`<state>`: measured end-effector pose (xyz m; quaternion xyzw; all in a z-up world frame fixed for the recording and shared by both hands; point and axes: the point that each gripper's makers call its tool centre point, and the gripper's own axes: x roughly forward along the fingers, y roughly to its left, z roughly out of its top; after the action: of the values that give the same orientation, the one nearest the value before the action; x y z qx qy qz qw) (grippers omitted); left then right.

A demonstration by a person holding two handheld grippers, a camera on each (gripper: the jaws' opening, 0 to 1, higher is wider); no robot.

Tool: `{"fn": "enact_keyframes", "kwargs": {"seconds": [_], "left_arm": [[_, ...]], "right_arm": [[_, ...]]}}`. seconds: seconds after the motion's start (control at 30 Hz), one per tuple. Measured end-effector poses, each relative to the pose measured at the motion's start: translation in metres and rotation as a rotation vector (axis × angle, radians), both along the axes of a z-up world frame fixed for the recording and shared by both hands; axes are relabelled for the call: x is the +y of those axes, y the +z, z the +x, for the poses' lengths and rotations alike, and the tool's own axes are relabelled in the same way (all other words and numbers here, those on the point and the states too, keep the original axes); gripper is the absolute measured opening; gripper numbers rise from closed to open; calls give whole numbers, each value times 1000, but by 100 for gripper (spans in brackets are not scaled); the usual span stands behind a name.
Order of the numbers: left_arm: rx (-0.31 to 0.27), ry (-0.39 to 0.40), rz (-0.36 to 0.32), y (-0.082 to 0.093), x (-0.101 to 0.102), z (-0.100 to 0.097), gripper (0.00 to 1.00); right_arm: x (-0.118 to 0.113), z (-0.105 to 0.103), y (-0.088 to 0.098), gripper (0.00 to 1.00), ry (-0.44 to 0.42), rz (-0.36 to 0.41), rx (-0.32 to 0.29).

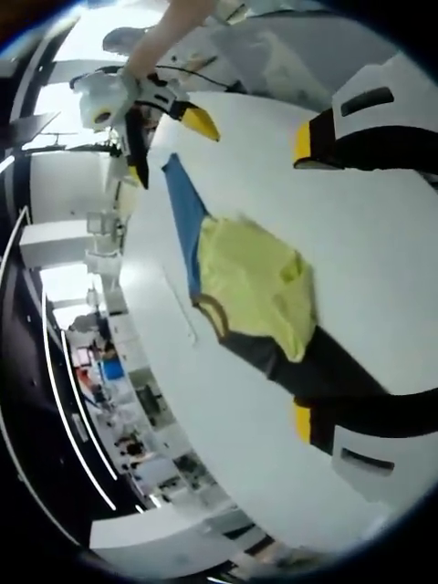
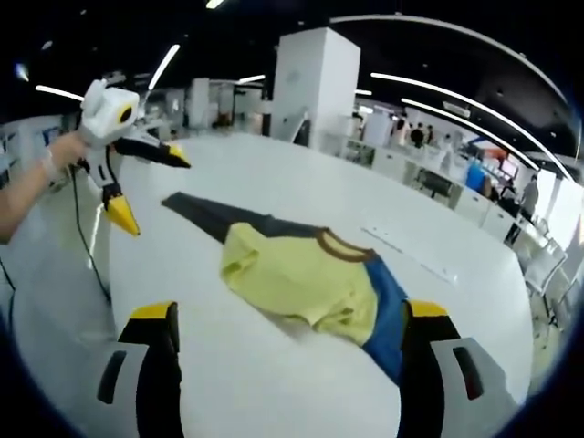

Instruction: Fold the garment on the visible template until the final outline fits inside the template.

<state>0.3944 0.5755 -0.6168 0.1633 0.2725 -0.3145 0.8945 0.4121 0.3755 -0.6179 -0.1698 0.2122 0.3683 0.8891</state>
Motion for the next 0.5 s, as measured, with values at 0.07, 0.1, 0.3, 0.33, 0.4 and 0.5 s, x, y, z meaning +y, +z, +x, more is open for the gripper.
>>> {"fn": "enact_keyframes", "kwargs": {"seconds": [0.07, 0.1, 0.3, 0.33, 0.4, 0.5], "left_arm": [[-4, 2, 4, -1, -1, 3, 98], [-8, 6, 4, -1, -1, 6, 98], [-8, -10, 21, -4, -4, 17, 90], [-7, -13, 24, -4, -5, 19, 89], [-9, -21, 26, -6, -6, 22, 86], [-2, -21, 28, -8, -7, 26, 84]], "right_arm": [[-1, 2, -2, 100, -3, -4, 0], [-2, 2, -4, 100, -5, -4, 3], [-2, 2, -14, 100, -2, -11, 23], [-2, 2, -15, 100, -1, -12, 24], [-2, 2, -17, 100, -5, -7, 30], [-3, 3, -19, 100, -7, -3, 34]]}}
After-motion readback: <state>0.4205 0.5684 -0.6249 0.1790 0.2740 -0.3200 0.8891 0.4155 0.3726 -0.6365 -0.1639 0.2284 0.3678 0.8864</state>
